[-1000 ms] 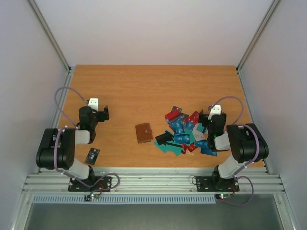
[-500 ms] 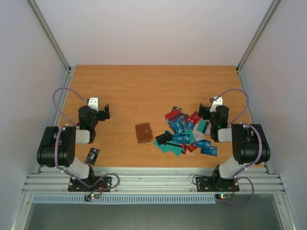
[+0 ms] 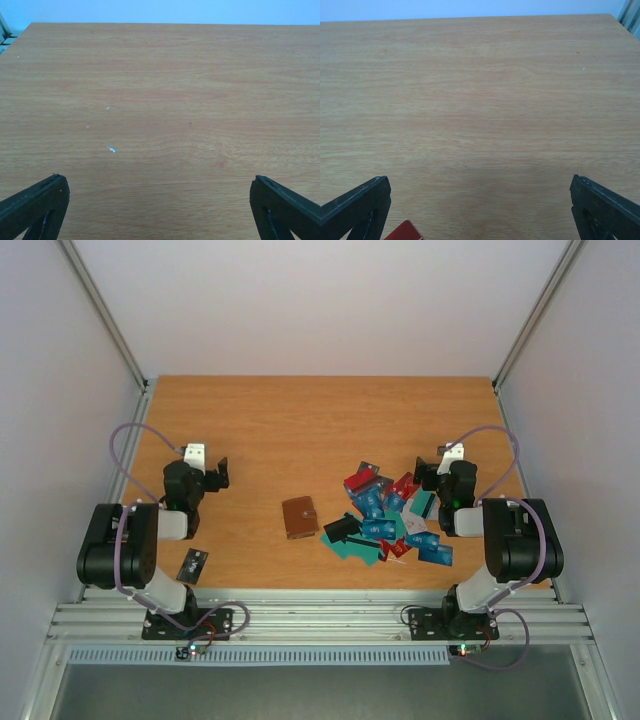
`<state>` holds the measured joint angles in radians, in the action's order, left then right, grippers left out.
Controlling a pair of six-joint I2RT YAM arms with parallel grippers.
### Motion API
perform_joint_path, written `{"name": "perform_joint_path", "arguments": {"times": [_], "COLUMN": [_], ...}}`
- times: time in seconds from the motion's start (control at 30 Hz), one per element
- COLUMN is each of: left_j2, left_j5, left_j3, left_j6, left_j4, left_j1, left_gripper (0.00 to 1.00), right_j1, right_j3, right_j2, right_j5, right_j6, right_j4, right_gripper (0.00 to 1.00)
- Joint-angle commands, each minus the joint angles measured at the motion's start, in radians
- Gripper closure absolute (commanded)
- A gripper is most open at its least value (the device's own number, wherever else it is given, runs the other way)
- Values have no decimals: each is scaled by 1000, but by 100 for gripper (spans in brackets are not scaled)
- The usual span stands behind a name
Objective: Put the credit cards into the card holder
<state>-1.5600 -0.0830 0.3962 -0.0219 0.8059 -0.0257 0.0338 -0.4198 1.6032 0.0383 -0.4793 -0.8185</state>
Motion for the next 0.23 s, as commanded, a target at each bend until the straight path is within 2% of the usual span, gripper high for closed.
{"name": "perform_joint_path", "arguments": {"times": [0.0,0.2], "left_j2": [-2,-2], "left_j5": [0,0], "left_j3": [6,6], "left_j6": [0,0], "left_j4": [93,94], "left_j1": [3,3], "left_gripper": [1,1], "right_j1": [2,2], "right_j3": [-9,-1], "right_j2": [-7,-12], "right_j5": [8,7], "right_j6": [11,10], "right_j4": [-6,-14], "right_gripper": [2,1]}}
